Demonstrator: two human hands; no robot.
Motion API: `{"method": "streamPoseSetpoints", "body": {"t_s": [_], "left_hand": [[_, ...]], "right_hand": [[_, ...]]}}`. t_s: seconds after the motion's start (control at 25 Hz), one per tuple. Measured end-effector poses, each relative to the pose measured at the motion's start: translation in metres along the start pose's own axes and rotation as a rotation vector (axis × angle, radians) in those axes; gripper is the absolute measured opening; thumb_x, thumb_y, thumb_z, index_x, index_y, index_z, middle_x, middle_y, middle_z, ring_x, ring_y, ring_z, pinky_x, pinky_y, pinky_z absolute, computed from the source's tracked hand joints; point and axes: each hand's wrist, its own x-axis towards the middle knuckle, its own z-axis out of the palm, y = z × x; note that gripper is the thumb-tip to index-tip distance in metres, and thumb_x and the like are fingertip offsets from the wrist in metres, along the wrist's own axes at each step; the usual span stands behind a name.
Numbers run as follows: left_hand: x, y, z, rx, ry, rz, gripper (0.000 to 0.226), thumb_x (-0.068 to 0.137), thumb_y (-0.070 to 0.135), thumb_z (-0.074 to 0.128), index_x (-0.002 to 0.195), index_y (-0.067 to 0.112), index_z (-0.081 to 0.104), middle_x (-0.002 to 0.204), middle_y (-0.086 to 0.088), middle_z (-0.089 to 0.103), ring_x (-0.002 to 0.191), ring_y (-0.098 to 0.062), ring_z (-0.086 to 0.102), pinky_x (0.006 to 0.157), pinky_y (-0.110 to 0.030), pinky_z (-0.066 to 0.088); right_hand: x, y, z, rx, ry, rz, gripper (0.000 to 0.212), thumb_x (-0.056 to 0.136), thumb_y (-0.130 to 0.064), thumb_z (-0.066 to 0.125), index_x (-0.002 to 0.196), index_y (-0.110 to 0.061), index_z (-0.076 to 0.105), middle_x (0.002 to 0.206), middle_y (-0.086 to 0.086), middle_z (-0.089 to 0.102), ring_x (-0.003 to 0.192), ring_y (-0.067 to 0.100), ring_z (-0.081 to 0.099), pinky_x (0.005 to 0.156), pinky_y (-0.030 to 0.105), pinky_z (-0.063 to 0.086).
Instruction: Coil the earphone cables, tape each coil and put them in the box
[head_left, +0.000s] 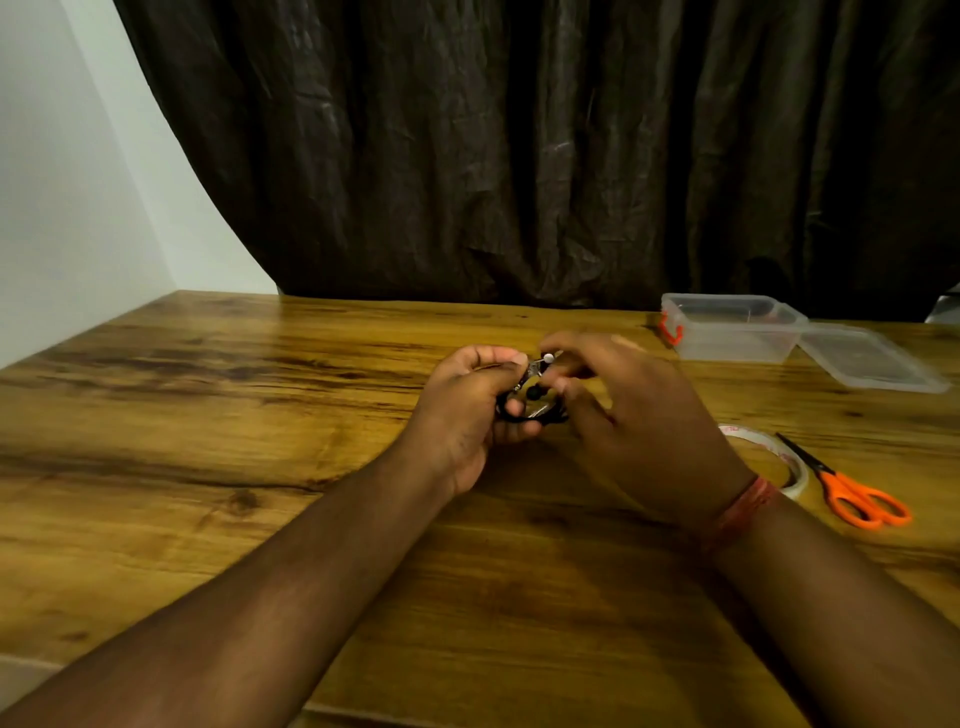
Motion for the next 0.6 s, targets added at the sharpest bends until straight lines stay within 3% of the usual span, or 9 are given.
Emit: {"method": "streamPoseSetpoints", "body": {"t_s": [0.08,0.2,0.28,0.36,0.48,0.6], "left_hand": [[0.001,-0.002,-0.002,0.06,-0.045,0.042,0.003,0.094,0.01,0.061,0.096,0.012,0.06,0.069,0.001,0.065,0.046,-0.004,0.053,0.04,-0.024,0.049],[-0.001,-0.006,-0.001,0.186,-0.153,0.097,0.008,0.093,0.014,0.063,0.099,0.012,0.059,0.074,0.002,0.066,0.051,-0.005,0.055,0.043,-0.026,0.05],[-0.003,-0.007,0.001,0.228,-0.194,0.11,0.008,0.093,0.015,0.063,0.1,0.012,0.059,0.074,0.003,0.067,0.052,-0.006,0.055,0.044,-0.027,0.05],[-0.004,-0.006,0.002,0.23,-0.212,0.106,0.008,0.094,0.013,0.063,0.1,0.011,0.057,0.071,0.004,0.067,0.051,-0.007,0.055,0.043,-0.027,0.05],[-0.005,-0.004,0.001,0.243,-0.226,0.083,0.011,0.094,0.013,0.063,0.102,0.009,0.056,0.07,0.004,0.066,0.051,-0.007,0.055,0.042,-0.026,0.049],[-0.005,0.0,-0.001,0.276,-0.221,0.038,0.016,0.092,0.013,0.065,0.105,0.009,0.057,0.07,0.003,0.066,0.054,-0.009,0.06,0.043,-0.026,0.049]], "right_hand": [[0.002,0.007,-0.005,0.172,0.167,0.129,0.024,0.09,-0.019,0.061,0.113,-0.024,0.059,0.1,-0.01,0.06,0.097,0.006,0.058,0.082,0.023,0.05],[0.004,0.011,-0.004,0.414,0.042,0.388,0.017,0.084,-0.019,0.07,0.099,-0.025,0.063,0.096,-0.007,0.063,0.087,0.004,0.061,0.075,0.019,0.052],[0.002,0.009,0.001,0.488,-0.039,0.461,0.016,0.082,-0.015,0.071,0.094,-0.022,0.065,0.086,-0.004,0.064,0.073,0.005,0.06,0.064,0.018,0.05],[0.002,0.011,0.001,0.385,-0.061,0.433,0.016,0.08,-0.013,0.072,0.091,-0.022,0.066,0.083,-0.006,0.061,0.069,0.005,0.057,0.059,0.014,0.045],[0.003,0.011,0.001,0.182,-0.092,0.307,0.012,0.077,-0.014,0.071,0.087,-0.018,0.066,0.087,-0.009,0.056,0.078,0.005,0.054,0.064,0.009,0.041],[0.003,0.011,0.007,0.121,-0.114,0.314,0.007,0.075,-0.021,0.07,0.079,-0.019,0.064,0.086,-0.008,0.054,0.077,0.003,0.052,0.063,0.009,0.037]]}}
